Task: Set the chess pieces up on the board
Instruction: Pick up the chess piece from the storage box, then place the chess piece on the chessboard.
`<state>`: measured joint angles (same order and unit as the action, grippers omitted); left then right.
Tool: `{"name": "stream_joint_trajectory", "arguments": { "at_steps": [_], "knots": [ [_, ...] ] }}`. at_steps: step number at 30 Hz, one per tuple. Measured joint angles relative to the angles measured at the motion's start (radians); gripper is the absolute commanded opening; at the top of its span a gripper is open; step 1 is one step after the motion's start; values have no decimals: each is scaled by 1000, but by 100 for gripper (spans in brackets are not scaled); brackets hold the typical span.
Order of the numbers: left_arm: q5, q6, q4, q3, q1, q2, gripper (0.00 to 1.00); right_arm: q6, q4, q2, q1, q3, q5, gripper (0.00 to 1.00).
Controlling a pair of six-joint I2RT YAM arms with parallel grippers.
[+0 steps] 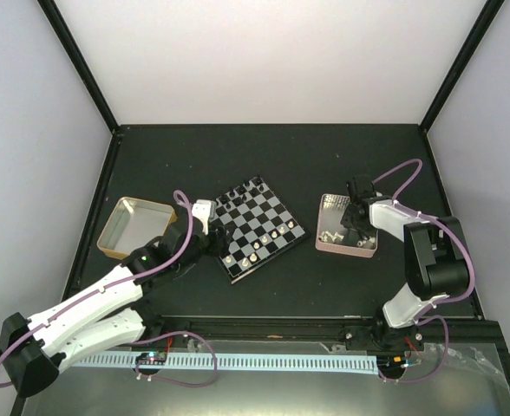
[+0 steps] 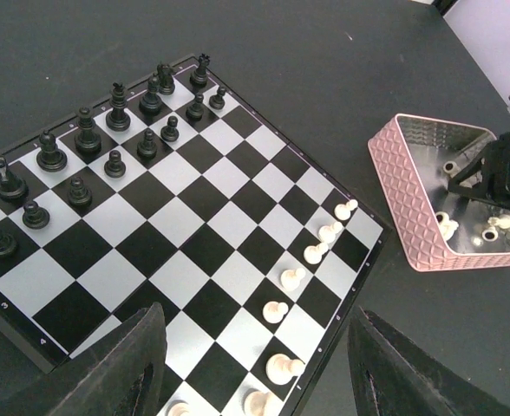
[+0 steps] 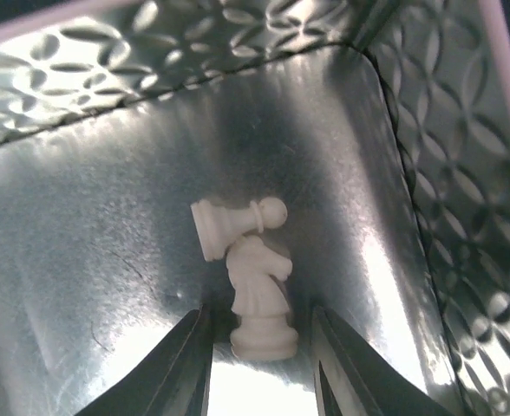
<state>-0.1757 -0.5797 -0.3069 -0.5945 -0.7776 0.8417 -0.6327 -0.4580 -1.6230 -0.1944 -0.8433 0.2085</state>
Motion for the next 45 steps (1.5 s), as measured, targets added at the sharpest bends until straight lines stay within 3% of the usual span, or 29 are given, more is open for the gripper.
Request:
{"name": "stream_joint_trajectory", "arguments": {
  "at_steps": [5, 10, 20, 30, 39, 45],
  "knots": [
    [3, 0, 0, -2, 5, -4, 58, 4, 7, -28, 2, -28, 2, 32],
    [4, 0, 0, -3, 5, -4, 58, 12, 18, -43, 10, -42, 2, 15],
    [9, -4, 0, -4, 6, -5, 60, 39, 27, 23, 11, -11, -68, 12],
    [101, -28, 3, -64, 39, 10, 62, 138, 208, 386, -33, 93, -452, 12],
    [418, -109, 46, -193, 114, 37, 67, 196, 510, 533, -222, 128, -929, 13],
    [639, -209, 141, -212, 133, 57, 69, 280, 543, 534, -347, 82, -1028, 13]
  ]
}}
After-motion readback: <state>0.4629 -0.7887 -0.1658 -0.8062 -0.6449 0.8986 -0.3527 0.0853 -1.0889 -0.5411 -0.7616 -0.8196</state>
